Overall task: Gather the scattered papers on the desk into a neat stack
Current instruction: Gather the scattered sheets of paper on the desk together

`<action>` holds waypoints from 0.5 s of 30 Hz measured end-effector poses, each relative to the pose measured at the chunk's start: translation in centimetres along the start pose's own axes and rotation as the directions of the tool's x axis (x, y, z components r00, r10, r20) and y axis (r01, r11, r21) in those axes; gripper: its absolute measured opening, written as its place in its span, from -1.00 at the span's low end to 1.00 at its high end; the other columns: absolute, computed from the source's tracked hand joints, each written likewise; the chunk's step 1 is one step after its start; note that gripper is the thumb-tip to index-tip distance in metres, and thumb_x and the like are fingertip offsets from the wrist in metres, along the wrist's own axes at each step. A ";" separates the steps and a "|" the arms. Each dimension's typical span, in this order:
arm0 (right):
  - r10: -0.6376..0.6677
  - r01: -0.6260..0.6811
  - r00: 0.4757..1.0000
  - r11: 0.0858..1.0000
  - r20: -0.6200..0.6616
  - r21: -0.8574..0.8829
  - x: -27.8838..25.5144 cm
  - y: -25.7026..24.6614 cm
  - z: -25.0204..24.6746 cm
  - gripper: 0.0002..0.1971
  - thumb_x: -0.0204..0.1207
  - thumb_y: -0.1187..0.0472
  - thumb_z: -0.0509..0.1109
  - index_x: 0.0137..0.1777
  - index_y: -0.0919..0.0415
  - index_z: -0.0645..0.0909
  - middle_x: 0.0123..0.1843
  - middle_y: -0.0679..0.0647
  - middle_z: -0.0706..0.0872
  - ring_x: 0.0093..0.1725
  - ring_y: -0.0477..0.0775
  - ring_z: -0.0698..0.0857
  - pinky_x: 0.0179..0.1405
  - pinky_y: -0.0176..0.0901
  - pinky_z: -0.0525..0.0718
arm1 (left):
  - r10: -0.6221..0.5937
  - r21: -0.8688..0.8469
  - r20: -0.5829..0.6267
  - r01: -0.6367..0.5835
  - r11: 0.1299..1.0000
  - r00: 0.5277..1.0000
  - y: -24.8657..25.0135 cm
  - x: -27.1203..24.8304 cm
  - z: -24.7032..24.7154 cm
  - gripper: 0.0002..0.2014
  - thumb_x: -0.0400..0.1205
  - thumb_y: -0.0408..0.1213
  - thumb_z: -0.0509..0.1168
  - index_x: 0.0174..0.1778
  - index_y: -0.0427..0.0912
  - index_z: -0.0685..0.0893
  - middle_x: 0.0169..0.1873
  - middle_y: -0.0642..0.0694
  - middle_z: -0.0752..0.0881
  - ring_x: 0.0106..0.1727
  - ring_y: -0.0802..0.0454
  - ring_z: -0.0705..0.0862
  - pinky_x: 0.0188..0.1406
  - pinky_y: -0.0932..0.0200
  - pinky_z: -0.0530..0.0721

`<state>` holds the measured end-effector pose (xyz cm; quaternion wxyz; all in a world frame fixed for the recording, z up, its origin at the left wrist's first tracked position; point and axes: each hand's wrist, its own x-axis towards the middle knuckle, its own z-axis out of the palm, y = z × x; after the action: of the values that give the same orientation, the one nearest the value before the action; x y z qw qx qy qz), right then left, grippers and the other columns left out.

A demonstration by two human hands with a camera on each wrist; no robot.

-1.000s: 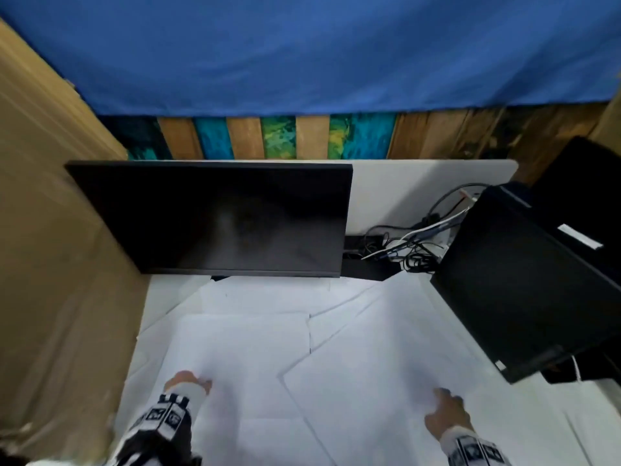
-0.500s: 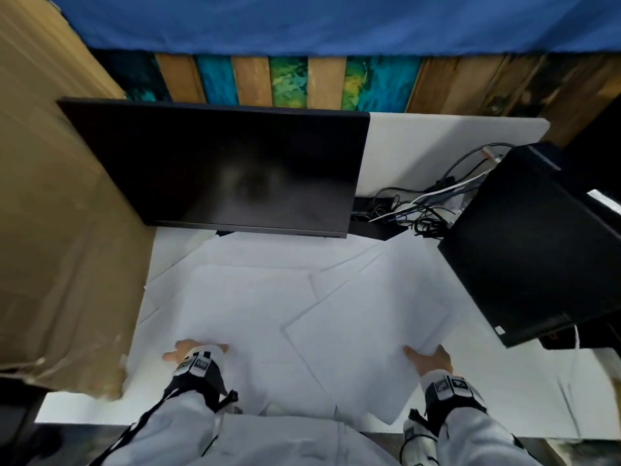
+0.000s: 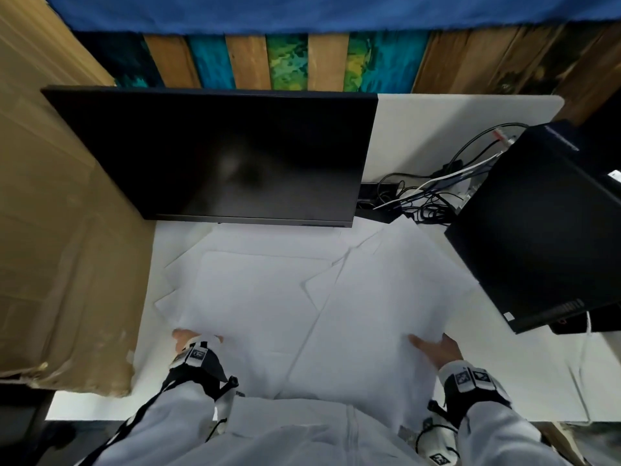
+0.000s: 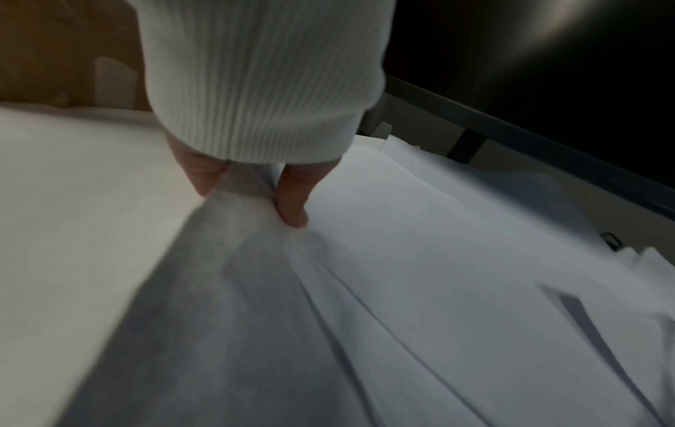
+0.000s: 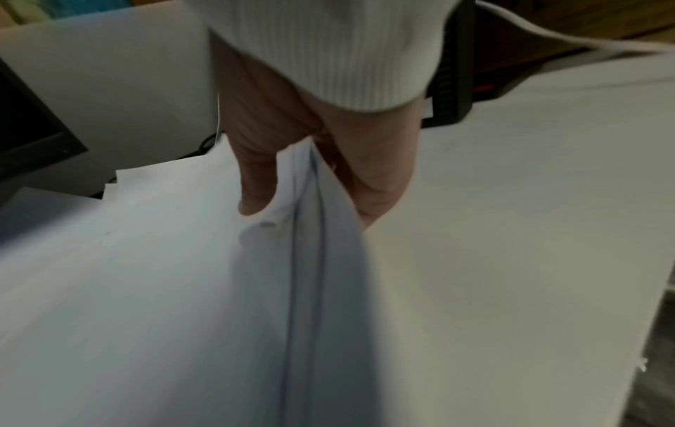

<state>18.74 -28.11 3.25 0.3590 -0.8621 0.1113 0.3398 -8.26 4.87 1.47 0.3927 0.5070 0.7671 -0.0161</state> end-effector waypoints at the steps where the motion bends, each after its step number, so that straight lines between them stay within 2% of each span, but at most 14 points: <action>1: -0.006 0.006 1.000 1.000 0.001 0.015 0.0 -0.1 0.5 -0.39 0.32 0.20 0.58 0.32 0.46 0.52 0.30 0.39 0.64 0.26 0.37 0.64 0.14 0.01 0.59 | 0.031 0.003 -0.006 -0.031 1.000 1.000 0.1 0.2 0.2 -0.22 0.36 -0.46 0.49 0.45 -0.35 0.24 0.37 -0.43 0.49 0.39 -0.34 0.51 0.39 -0.09 0.50; 4: -0.015 0.015 1.000 1.000 -0.025 0.011 -0.4 -0.5 1.7 -0.49 0.36 0.32 0.53 0.27 0.54 0.54 0.26 0.44 0.66 0.21 0.41 0.66 0.05 0.00 0.60 | 0.122 0.056 -0.022 -0.120 0.991 0.992 1.1 0.1 -0.1 -0.41 0.45 -0.52 0.37 0.40 -0.35 0.34 0.31 -0.48 0.54 0.35 -0.39 0.53 0.32 -0.16 0.53; 7: -0.001 0.007 0.996 0.998 -0.093 0.060 0.0 -0.3 1.3 -0.62 0.43 0.42 0.39 0.22 0.61 0.54 0.17 0.47 0.68 0.17 0.43 0.66 0.00 -0.05 0.55 | 0.135 0.102 -0.002 -0.134 0.986 0.991 1.3 0.9 -0.9 -0.61 0.56 -0.52 0.24 0.33 -0.45 0.46 0.28 -0.50 0.56 0.34 -0.38 0.55 0.30 -0.09 0.51; 10: 0.027 -0.012 0.992 0.993 -0.127 0.119 0.8 0.0 -0.2 -0.71 0.44 0.49 0.30 0.14 0.65 0.56 -0.07 0.34 0.65 -0.04 0.31 0.65 -0.06 -0.10 0.46 | 0.143 0.117 0.026 -0.145 0.982 0.989 0.9 1.9 -2.1 -0.87 0.52 -0.54 0.23 -0.06 -0.40 0.65 -0.02 -0.49 0.66 0.20 -0.39 0.64 0.02 0.00 0.51; 12: 0.038 -0.016 0.989 0.988 -0.141 0.151 0.9 0.0 -1.0 -0.81 0.44 0.54 0.26 0.01 0.61 0.58 -0.19 0.29 0.63 -0.11 0.23 0.58 -0.08 -0.10 0.44 | 0.183 0.151 0.053 -0.189 0.970 0.982 0.4 2.3 -2.0 -0.89 0.48 -0.58 0.25 -0.31 -0.36 0.64 -0.19 -0.45 0.66 0.03 -0.36 0.68 -0.08 0.00 0.50; 13: 0.036 -0.015 0.989 0.989 -0.142 0.150 0.8 -0.2 -1.1 -0.85 0.44 0.56 0.24 -0.02 0.57 0.57 -0.21 0.28 0.62 -0.11 0.22 0.56 -0.07 -0.10 0.42 | 0.197 0.177 0.082 -0.209 0.962 0.977 0.4 2.1 -1.7 -0.87 0.47 -0.58 0.26 -0.35 -0.33 0.62 -0.23 -0.42 0.67 -0.04 -0.32 0.66 -0.08 -0.01 0.52; 15: 0.024 -0.010 0.992 0.993 -0.121 0.119 0.6 -0.4 -0.8 -0.82 0.45 0.56 0.23 0.01 0.55 0.58 -0.12 0.29 0.61 -0.09 0.21 0.55 -0.04 -0.12 0.42 | 0.154 0.209 0.124 -0.178 0.962 0.980 0.7 1.3 -1.3 -0.97 0.49 -0.49 0.33 -0.25 -0.38 0.62 -0.23 -0.35 0.66 -0.02 -0.33 0.62 -0.03 0.00 0.53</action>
<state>19.75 -28.33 3.44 0.3989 -0.8576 0.1604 0.2822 -8.72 6.77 1.82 0.3750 0.6081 0.6932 -0.0946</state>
